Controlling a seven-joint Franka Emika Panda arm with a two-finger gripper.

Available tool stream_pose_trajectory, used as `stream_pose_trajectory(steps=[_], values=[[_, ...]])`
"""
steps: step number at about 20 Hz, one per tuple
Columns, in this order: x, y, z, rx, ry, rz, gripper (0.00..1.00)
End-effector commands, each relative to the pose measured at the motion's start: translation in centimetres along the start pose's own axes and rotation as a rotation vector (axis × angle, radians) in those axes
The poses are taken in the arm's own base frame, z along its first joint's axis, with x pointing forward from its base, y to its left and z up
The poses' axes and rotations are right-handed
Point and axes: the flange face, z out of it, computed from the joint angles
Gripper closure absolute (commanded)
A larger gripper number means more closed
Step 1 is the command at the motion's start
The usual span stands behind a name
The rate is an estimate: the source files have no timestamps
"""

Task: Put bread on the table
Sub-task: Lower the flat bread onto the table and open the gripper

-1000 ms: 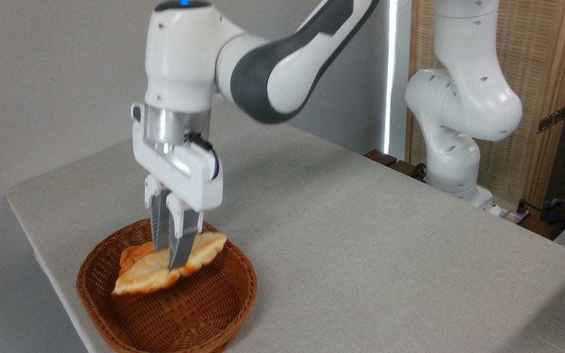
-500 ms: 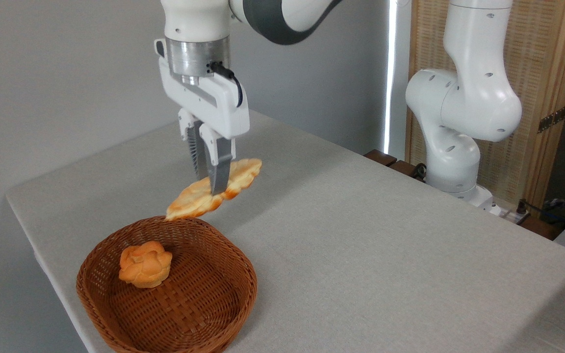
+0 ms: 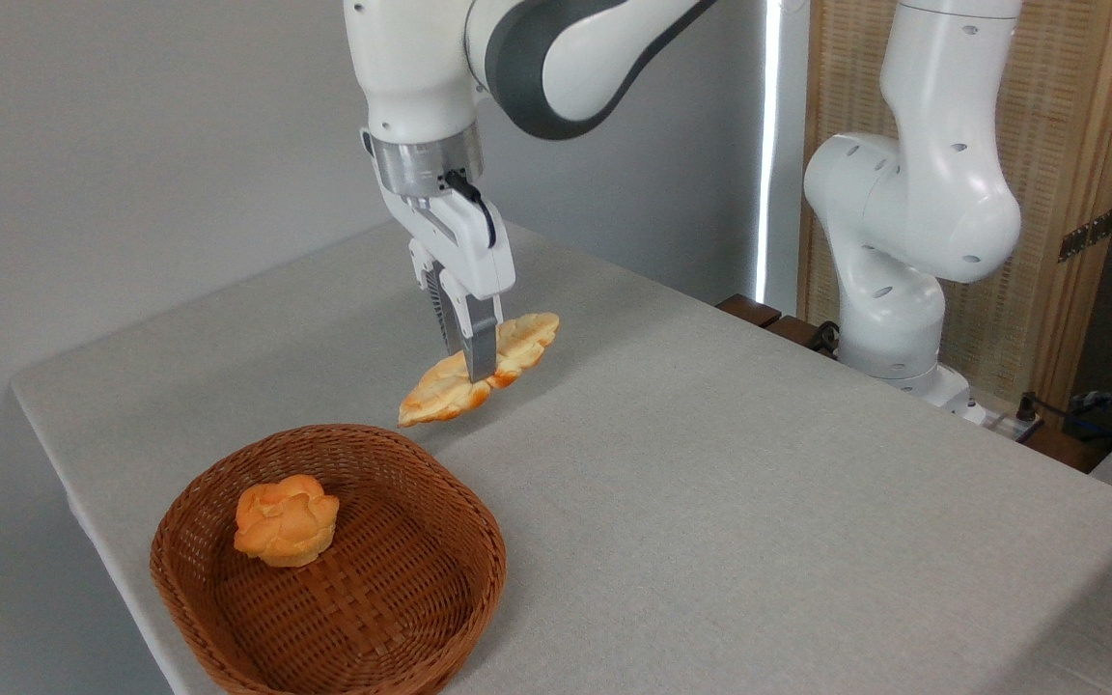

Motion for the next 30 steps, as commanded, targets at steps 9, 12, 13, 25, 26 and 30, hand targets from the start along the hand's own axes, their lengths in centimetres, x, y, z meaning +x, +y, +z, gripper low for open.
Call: stream_pose_trajectory(steps=[9,12,13,25,26,30], values=[[0.4,2.1,3.5,-0.010,0.007,0.033,0.29],[0.3,2.2,3.8,-0.014,0.002,0.034,0.26],[0.4,2.3,3.8,-0.014,0.002,0.035,0.21],[0.6,2.8,3.9,-0.016,-0.005,0.041,0.03],[0.6,2.8,3.9,-0.016,-0.005,0.041,0.03],[0.6,2.8,3.8,-0.014,-0.005,0.042,0.01]])
